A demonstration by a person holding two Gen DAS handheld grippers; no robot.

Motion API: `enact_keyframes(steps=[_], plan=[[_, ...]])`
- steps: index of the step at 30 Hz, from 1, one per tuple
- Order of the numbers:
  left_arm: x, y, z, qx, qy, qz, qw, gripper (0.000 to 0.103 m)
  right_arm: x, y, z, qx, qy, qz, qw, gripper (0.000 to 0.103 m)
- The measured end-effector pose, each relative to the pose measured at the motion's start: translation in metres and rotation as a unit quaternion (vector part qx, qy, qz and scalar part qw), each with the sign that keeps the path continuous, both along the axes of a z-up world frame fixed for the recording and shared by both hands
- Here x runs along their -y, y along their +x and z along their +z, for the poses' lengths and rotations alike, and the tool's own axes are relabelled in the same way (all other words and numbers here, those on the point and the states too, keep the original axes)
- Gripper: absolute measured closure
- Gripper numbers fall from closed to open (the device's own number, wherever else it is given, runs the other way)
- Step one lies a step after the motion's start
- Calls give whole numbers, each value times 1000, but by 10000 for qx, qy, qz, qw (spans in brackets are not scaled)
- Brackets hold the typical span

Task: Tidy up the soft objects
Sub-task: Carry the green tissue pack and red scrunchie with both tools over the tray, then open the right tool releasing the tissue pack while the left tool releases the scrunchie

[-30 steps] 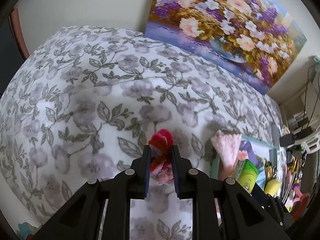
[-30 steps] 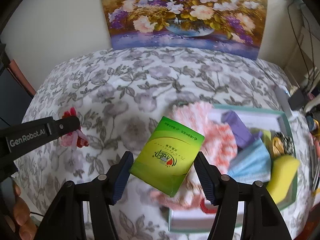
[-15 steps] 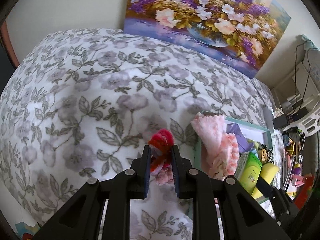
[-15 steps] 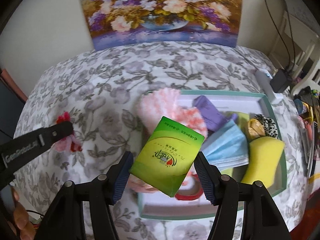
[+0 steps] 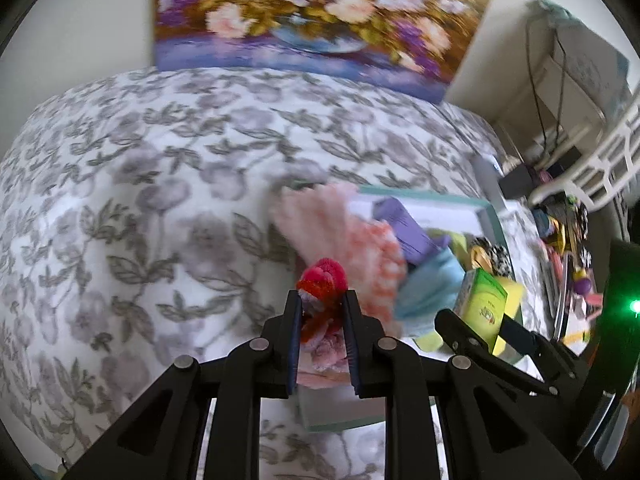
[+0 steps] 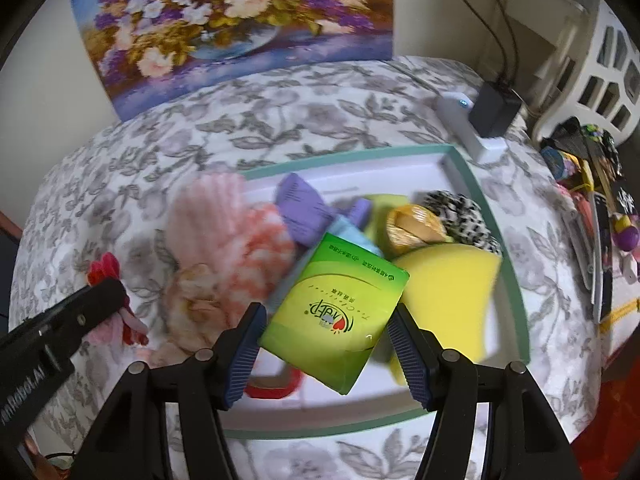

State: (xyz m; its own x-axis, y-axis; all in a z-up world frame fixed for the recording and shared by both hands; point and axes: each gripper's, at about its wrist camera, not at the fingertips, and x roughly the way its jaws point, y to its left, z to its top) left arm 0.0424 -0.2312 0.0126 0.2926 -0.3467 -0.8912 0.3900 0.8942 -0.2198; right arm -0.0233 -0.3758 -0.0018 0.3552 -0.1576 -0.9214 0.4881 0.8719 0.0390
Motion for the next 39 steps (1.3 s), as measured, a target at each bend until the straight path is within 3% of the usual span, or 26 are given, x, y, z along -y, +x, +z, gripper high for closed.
enact_keyframes(steps=[10, 18, 24, 27, 39], plan=[[36, -17, -18, -305, -54, -477, 9984, 82, 22, -12, -7, -60, 110, -192, 9997, 36], [38, -14, -29, -480, 18, -429, 9979, 82, 20, -11, -16, -257, 129, -71, 9996, 36], [34, -11, -29, -624, -51, -362, 9974, 73, 19, -10, -17, -329, 136, -44, 9994, 36], [30, -10, -28, -679, -97, -310, 9972, 64, 19, -10, -19, -396, 135, -23, 9991, 36], [12, -11, -6, -392, -85, -71, 9992, 63, 12, -12, -16, -451, 137, 122, 9988, 36]])
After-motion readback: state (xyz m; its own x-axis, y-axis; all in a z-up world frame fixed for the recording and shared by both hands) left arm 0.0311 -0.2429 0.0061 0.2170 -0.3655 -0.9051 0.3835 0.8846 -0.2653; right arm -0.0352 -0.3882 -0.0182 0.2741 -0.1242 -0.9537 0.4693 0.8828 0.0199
